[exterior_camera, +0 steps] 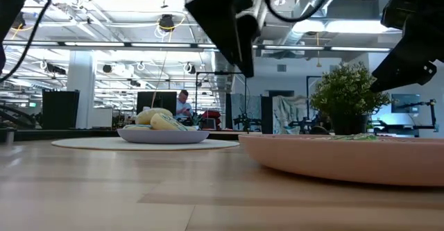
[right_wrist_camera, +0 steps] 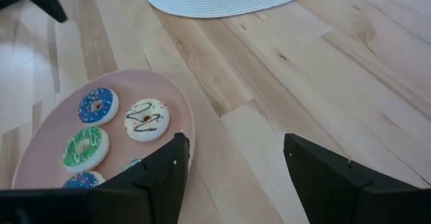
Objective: Pick & Place donuts
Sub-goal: Return to Home Position
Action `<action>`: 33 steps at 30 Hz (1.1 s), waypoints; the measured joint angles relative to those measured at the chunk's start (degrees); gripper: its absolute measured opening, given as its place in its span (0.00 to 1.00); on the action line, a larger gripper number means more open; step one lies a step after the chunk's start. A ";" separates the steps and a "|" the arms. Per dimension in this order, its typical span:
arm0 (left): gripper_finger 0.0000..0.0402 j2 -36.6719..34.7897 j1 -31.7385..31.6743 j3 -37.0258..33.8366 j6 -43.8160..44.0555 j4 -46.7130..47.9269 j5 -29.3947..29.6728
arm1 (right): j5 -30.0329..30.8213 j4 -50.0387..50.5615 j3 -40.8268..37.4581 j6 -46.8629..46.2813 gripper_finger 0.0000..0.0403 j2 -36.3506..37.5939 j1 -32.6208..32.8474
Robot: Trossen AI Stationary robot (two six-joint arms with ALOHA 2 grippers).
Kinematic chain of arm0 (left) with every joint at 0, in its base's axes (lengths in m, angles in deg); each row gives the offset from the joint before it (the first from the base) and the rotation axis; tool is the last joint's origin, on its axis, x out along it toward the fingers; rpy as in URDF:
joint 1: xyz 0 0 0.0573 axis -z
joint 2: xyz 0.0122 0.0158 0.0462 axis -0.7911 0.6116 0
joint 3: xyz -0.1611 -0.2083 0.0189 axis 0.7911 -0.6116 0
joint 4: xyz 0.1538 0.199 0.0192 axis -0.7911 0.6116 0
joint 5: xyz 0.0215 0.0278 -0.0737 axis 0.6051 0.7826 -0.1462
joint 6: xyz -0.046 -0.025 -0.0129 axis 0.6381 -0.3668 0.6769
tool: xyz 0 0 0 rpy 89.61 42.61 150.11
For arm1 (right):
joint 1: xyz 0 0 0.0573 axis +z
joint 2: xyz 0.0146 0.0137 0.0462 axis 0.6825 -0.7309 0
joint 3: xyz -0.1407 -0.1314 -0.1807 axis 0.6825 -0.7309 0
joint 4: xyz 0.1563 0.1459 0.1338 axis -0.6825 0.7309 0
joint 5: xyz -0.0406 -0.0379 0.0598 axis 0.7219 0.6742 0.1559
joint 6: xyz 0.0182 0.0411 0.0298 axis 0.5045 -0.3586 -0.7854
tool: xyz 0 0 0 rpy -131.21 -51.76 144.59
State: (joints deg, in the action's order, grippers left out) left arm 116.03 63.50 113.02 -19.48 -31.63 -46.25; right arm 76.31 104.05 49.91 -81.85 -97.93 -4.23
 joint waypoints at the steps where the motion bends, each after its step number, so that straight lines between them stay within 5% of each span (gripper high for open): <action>1: 0.85 -2.17 -0.60 -4.59 -0.08 -4.13 -1.10 | -0.02 0.04 0.00 0.01 0.58 0.00 0.00; 6: 0.85 -14.99 -3.44 -30.65 1.85 -28.68 -4.32 | -0.02 0.04 0.00 -0.25 0.58 -0.02 0.00; 10: 0.85 -26.93 -5.77 -49.21 4.53 -43.95 -0.69 | -0.01 0.08 0.00 -0.25 0.58 -0.02 0.00; 17: 0.85 -47.02 -10.99 -73.14 5.31 -63.76 2.12 | -0.04 -0.73 -0.02 -0.89 0.58 -0.02 -1.18; 23: 0.85 -61.40 -14.57 -86.87 5.36 -73.98 2.11 | -0.07 -1.15 -0.02 -3.25 0.58 -0.02 -3.31; 33: 0.85 -79.85 -14.58 -98.91 8.37 -75.22 5.73 | -0.13 -1.11 -0.02 -2.85 0.58 -0.02 -7.49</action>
State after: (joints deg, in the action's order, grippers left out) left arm 36.18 48.92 14.11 -11.11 -106.85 -40.52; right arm 76.18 102.94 49.88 -84.71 -97.95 -11.73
